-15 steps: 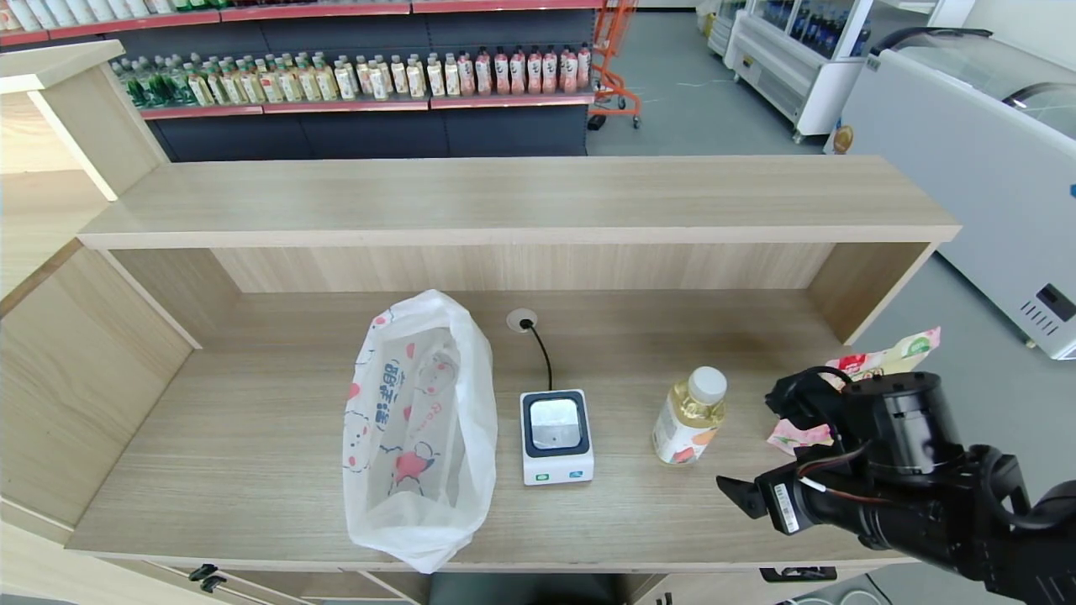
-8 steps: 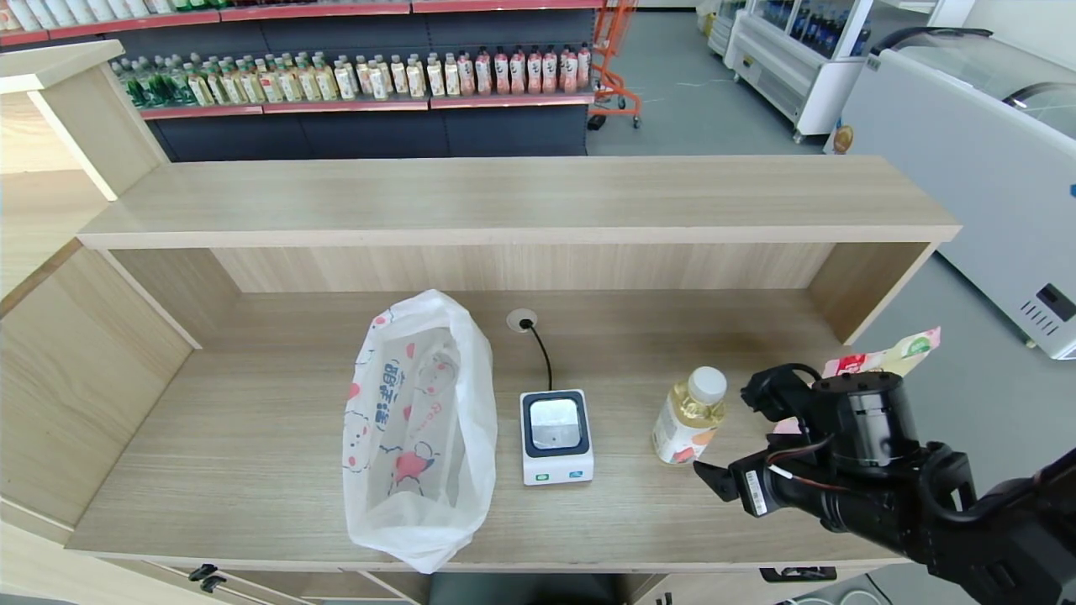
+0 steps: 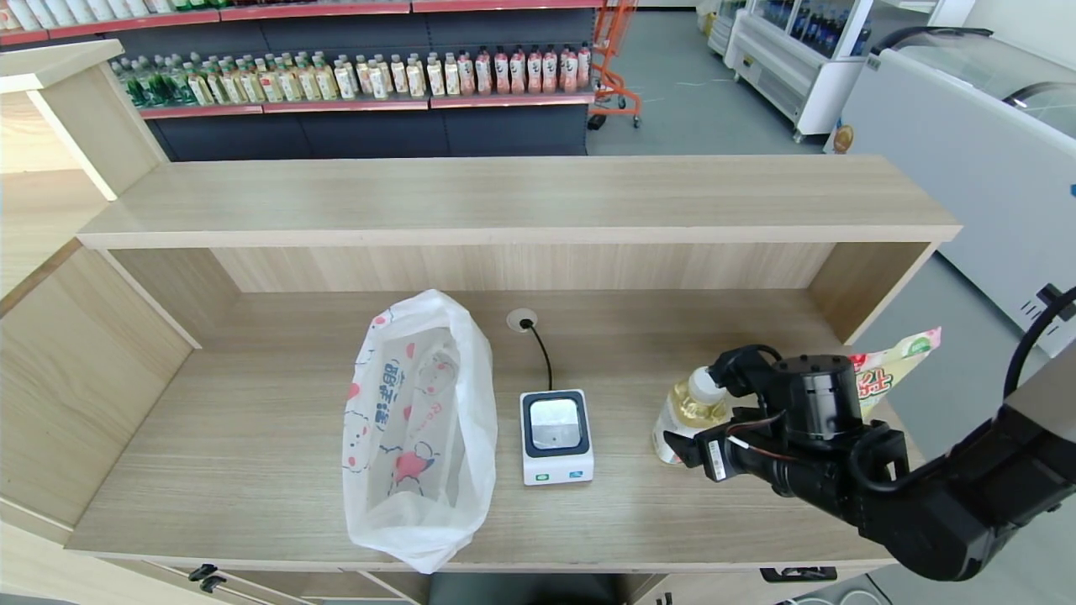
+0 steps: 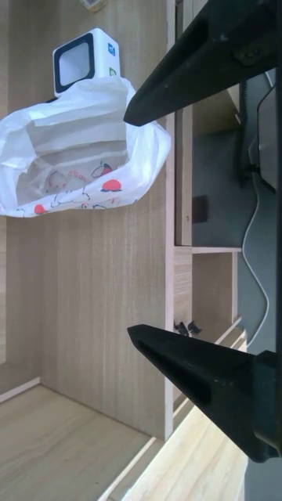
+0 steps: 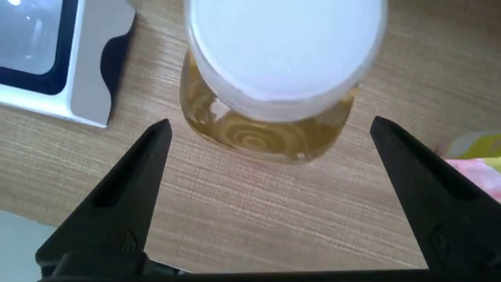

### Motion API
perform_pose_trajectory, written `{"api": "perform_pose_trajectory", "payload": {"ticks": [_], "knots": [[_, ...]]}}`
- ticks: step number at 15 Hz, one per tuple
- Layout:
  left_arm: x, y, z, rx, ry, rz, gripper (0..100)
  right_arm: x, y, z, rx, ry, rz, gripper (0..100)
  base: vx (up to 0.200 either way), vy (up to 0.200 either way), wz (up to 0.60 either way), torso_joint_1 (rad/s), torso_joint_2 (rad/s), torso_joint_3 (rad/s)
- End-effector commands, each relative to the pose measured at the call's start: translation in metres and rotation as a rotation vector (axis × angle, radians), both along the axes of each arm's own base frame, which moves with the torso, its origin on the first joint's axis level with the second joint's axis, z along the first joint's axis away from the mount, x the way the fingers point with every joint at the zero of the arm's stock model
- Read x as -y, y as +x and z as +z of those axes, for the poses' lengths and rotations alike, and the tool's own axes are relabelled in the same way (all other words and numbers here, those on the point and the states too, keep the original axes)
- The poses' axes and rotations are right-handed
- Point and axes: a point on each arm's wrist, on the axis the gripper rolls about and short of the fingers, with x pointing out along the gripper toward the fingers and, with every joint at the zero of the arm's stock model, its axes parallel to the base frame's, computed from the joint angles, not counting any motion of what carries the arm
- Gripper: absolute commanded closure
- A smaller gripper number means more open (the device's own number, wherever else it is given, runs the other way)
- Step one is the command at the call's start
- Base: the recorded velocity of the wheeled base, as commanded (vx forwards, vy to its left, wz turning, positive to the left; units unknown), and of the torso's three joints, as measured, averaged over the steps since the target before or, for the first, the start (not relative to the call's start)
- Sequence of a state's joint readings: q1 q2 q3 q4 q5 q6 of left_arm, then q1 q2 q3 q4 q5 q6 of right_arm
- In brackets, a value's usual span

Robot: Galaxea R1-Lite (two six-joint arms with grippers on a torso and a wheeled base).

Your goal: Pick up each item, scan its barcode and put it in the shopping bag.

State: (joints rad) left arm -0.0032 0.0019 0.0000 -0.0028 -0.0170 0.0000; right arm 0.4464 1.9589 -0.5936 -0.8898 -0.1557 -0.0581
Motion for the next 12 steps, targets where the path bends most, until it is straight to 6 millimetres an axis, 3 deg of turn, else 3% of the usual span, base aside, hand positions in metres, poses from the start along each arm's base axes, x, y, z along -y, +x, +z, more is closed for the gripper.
{"api": "perform_pose_trajectory", "payload": {"ticks": [1,12], "knots": [[0.000,0.000,0.000,0.001,0.000,0.000,0,-0.009,0.010,-0.012,-0.002,0.003,0.018,0,0.000,0.000,0.00,0.000,0.00,0.000],[0.000,0.000,0.000,0.001,0.000,0.000,0,-0.022,0.031,-0.039,0.099,0.070,0.063,0,0.000,0.000,0.00,0.000,0.00,0.000]]}}
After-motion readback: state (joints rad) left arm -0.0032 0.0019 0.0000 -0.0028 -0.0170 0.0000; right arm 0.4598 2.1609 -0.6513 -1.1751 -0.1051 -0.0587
